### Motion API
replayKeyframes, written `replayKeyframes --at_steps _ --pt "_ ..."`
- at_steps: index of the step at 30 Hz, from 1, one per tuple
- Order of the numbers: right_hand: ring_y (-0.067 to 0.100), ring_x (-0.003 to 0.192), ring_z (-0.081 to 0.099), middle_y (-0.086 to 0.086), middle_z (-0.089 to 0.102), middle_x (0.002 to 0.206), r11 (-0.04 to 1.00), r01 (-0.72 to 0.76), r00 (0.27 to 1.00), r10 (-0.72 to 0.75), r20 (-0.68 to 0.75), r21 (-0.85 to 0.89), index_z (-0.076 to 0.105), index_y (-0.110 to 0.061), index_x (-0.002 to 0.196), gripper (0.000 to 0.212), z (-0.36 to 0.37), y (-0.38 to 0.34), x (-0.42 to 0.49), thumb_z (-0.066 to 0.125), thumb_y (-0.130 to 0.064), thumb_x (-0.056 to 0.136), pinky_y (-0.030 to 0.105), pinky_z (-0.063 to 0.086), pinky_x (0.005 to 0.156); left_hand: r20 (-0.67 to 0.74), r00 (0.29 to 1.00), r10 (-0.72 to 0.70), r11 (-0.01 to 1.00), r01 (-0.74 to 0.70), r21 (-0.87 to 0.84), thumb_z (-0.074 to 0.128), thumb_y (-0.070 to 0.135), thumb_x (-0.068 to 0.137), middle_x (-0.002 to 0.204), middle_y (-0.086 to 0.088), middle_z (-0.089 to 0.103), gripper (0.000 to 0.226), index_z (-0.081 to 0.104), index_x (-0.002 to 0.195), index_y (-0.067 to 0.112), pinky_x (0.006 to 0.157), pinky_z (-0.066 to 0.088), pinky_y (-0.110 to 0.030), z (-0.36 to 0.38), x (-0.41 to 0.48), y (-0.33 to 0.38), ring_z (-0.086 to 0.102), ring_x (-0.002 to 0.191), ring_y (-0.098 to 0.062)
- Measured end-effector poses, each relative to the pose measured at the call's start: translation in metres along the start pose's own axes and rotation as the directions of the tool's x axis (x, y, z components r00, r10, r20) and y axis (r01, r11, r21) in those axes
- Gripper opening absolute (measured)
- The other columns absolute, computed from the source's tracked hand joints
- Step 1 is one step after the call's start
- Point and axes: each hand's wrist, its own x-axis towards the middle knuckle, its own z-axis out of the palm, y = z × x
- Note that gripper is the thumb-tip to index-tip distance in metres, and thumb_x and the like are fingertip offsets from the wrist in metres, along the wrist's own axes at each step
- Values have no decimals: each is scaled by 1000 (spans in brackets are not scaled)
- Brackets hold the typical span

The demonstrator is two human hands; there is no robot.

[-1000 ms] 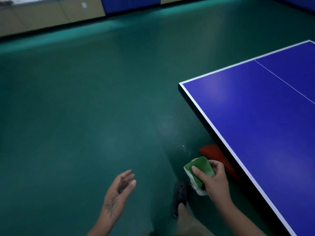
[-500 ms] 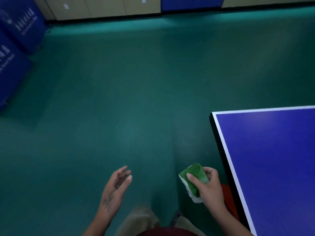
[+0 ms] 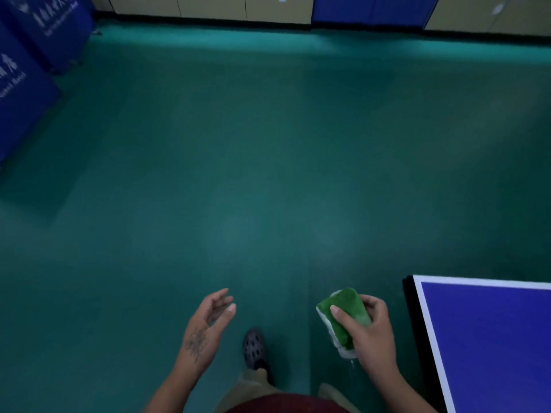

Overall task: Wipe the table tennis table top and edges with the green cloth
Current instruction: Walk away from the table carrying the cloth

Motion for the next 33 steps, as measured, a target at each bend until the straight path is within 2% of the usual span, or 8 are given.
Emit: replayKeyframes --at_steps 3,7,13,18,20,24,28,33 --pt "-5 93 71 -31 70 108 999 35 998 -35 -54 -1 59 -53 105 63 25 -38 37 94 -67 55 33 56 79 38 999 16 1000 -17 17 70 8 103 128 -2 75 34 66 135 17 114 52 -50 -1 59 35 70 119 -8" --pt "-2 95 72 -27 71 110 999 33 996 -29 -84 41 61 -51 106 64 50 -69 91 94 -66 54 34 57 82 70 997 21 999 -24 47 68 6 104 129 -5 73 34 64 137 13 116 50 -50 3 127 80 68 122 -15" --pt "-3 93 72 -28 71 108 999 13 995 -10 -99 33 61 -51 105 65 64 -100 193 94 -69 51 39 61 85 80 996 36 997 -41 59 68 5 104 130 -5 73 34 64 137 12 117 50 -51 41 226 139 68 120 -11" --pt "3 93 74 -21 74 105 998 1 998 3 -62 67 62 -52 102 56 62 -136 308 102 -44 65 48 63 89 42 997 58 997 -60 49 69 8 104 130 0 74 33 66 136 17 115 51 -49 92 301 195 68 121 -7" --pt "-1 91 72 -26 72 106 998 4 999 -1 -38 71 60 -54 102 56 58 -155 350 102 -45 66 44 62 87 18 999 52 996 -53 66 69 7 103 130 -1 74 34 66 135 18 115 52 -50 112 325 220 69 120 -8" --pt "-5 89 71 -31 71 104 997 24 1000 -24 -1 70 60 -54 103 60 54 -203 429 98 -62 57 34 57 78 -34 997 72 995 -69 77 71 4 101 128 -2 75 34 67 132 19 115 52 -53 144 375 267 70 119 -9" --pt "-2 92 72 -28 71 105 999 33 996 -37 87 43 62 -38 109 55 63 -245 501 102 -35 72 38 60 85 -61 994 90 995 -88 38 70 8 103 129 -1 75 33 66 132 23 112 53 -48 167 431 312 72 114 -1" --pt "-2 93 71 -20 73 104 999 41 994 -44 103 30 62 -33 110 54 93 -291 580 101 -30 72 33 57 83 -33 995 96 995 -96 7 70 10 103 130 0 74 32 67 130 27 112 53 -46 189 509 355 71 117 -2"
